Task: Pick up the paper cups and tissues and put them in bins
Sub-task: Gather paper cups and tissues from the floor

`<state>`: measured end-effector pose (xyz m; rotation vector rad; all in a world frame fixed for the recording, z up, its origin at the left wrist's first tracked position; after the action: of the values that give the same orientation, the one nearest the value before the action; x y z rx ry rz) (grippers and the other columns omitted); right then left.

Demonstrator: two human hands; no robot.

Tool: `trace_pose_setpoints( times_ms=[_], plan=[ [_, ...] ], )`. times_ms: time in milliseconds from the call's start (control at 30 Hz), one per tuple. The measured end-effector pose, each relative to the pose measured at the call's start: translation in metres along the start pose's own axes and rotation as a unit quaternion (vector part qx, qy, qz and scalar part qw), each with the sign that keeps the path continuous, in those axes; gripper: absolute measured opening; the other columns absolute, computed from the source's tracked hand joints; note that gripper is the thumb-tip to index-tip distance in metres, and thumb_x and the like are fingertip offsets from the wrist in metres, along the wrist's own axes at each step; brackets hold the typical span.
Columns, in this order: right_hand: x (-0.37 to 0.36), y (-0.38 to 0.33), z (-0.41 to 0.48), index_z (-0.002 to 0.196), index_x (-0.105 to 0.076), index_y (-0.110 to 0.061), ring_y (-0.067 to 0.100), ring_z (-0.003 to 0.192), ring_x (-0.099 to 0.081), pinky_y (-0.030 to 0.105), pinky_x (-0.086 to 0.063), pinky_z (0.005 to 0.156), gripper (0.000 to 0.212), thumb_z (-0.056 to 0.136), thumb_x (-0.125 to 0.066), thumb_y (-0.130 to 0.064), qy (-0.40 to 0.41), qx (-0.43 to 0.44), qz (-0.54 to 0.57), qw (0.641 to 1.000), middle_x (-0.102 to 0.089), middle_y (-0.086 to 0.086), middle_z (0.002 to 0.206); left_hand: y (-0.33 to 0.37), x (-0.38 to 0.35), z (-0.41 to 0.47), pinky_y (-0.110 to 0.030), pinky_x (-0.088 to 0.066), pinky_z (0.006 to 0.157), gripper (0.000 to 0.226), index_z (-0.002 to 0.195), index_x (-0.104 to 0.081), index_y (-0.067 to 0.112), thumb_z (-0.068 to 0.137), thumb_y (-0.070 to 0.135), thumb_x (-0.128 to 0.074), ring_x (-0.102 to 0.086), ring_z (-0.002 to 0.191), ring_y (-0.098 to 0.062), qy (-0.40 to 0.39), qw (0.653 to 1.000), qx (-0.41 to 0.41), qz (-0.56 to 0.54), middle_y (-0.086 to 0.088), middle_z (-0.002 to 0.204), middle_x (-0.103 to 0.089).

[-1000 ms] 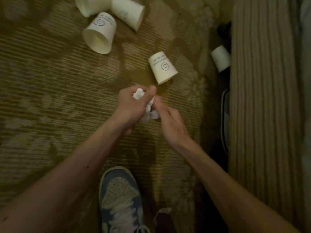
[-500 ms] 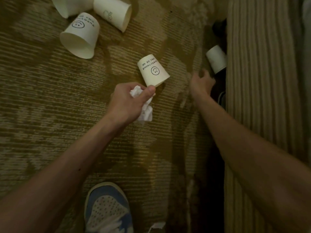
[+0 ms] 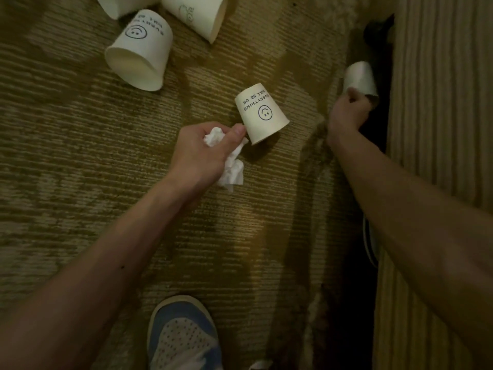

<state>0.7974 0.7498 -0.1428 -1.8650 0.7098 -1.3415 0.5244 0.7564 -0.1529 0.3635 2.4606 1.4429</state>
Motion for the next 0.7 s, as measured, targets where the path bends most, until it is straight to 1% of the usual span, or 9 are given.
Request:
trace_pose_setpoints(
  times_ms=[67, 133, 200, 233, 333, 433, 533, 600, 700],
  plan=[
    [-0.008, -0.003, -0.013, 0.117, -0.064, -0.013, 0.008, 0.107, -0.045, 0.012, -0.033, 0.089, 0.023, 0.098, -0.051, -0.010, 0.008, 0.052, -0.009, 0.999, -0.054, 0.004, 0.130, 0.001, 0.006, -0.001, -0.028, -0.054, 0.056, 0.020, 0.076, -0.071, 0.020, 0.089, 0.035, -0.069, -0.069, 0.068, -0.009, 0.002, 1.000, -0.004, -0.007, 0.003, 0.084, -0.076],
    [-0.015, -0.005, -0.028, 0.108, -0.065, -0.017, 0.003, 0.102, -0.044, 0.008, -0.036, 0.086, 0.018, 0.095, -0.056, -0.009, -0.004, 0.083, -0.010, 0.996, -0.055, -0.007, 0.116, 0.003, 0.013, -0.003, -0.023, -0.054, 0.058, 0.020, 0.075, -0.070, 0.022, 0.089, 0.036, -0.069, -0.071, 0.073, -0.007, 0.007, 1.000, -0.012, 0.001, 0.008, 0.083, -0.076],
    [-0.016, -0.008, -0.045, 0.105, -0.057, -0.022, 0.000, 0.099, -0.046, 0.006, -0.039, 0.076, 0.020, 0.092, -0.059, -0.007, -0.013, 0.108, -0.008, 0.994, -0.050, -0.020, 0.101, 0.004, 0.019, -0.007, -0.023, -0.055, 0.061, 0.020, 0.074, -0.070, 0.023, 0.089, 0.037, -0.069, -0.071, 0.077, -0.007, 0.010, 1.000, -0.019, 0.010, 0.008, 0.083, -0.076],
    [-0.014, -0.010, -0.054, 0.105, -0.052, -0.024, -0.001, 0.095, -0.048, 0.007, -0.040, 0.072, 0.025, 0.090, -0.061, -0.005, -0.019, 0.120, -0.001, 0.993, -0.047, -0.021, 0.095, 0.005, 0.021, -0.008, -0.025, -0.055, 0.063, 0.021, 0.074, -0.070, 0.023, 0.089, 0.037, -0.068, -0.071, 0.078, -0.007, 0.009, 1.000, -0.020, 0.012, 0.008, 0.083, -0.076],
    [-0.005, -0.017, -0.076, 0.105, -0.046, -0.020, -0.003, 0.083, -0.053, 0.009, -0.047, 0.065, 0.034, 0.085, -0.068, -0.004, -0.041, 0.139, 0.028, 0.989, -0.053, -0.014, 0.097, 0.009, 0.025, -0.012, -0.026, -0.056, 0.063, 0.020, 0.077, -0.071, 0.022, 0.090, 0.037, -0.068, -0.072, 0.078, -0.009, 0.009, 0.999, -0.026, 0.017, 0.006, 0.084, -0.076],
    [-0.001, -0.024, -0.101, 0.103, -0.048, -0.016, 0.006, 0.081, -0.064, 0.011, -0.052, 0.065, 0.033, 0.083, -0.073, -0.005, -0.125, 0.154, 0.046, 0.979, -0.063, 0.004, 0.096, 0.016, 0.030, -0.014, -0.024, -0.056, 0.060, 0.024, 0.079, -0.072, 0.015, 0.090, 0.037, -0.068, -0.072, 0.077, -0.010, 0.018, 0.999, -0.039, 0.016, 0.003, 0.079, -0.075],
    [0.005, -0.037, -0.129, 0.102, -0.053, -0.019, 0.004, 0.076, -0.066, 0.015, -0.053, 0.067, 0.032, 0.081, -0.076, -0.013, -0.196, 0.205, 0.009, 0.959, -0.065, -0.001, 0.084, 0.024, 0.044, -0.013, -0.020, -0.051, 0.051, 0.027, 0.082, -0.070, 0.016, 0.090, 0.041, -0.066, -0.068, 0.065, -0.004, 0.036, 0.999, -0.018, 0.006, 0.006, 0.069, -0.070],
    [0.009, -0.048, -0.148, 0.104, -0.056, -0.016, 0.004, 0.075, -0.067, 0.014, -0.052, 0.067, 0.032, 0.081, -0.078, -0.015, -0.235, 0.246, -0.002, 0.941, -0.067, -0.004, 0.081, 0.030, 0.057, -0.012, -0.022, -0.052, 0.058, 0.027, 0.088, -0.070, 0.019, 0.089, 0.045, -0.066, -0.069, 0.072, -0.005, 0.049, 0.999, -0.006, -0.005, 0.006, 0.078, -0.072],
    [0.005, -0.060, -0.177, 0.105, -0.060, -0.012, 0.006, 0.076, -0.070, 0.018, -0.053, 0.068, 0.032, 0.080, -0.079, -0.014, -0.326, 0.276, -0.005, 0.904, -0.071, -0.003, 0.077, 0.043, 0.074, -0.013, -0.031, -0.059, 0.072, 0.033, 0.104, -0.069, 0.018, 0.088, 0.047, -0.067, -0.073, 0.090, -0.015, 0.032, 0.997, 0.008, -0.070, -0.002, 0.097, -0.076]
  ],
)
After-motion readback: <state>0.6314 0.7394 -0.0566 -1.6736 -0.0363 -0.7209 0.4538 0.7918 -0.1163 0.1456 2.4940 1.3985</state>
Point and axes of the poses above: each hand's wrist, its own z-axis towards the middle knuckle, its own x-axis out of the back of the hand, y = z × x, the point moved 3 cm from there along z, towards the middle knuckle
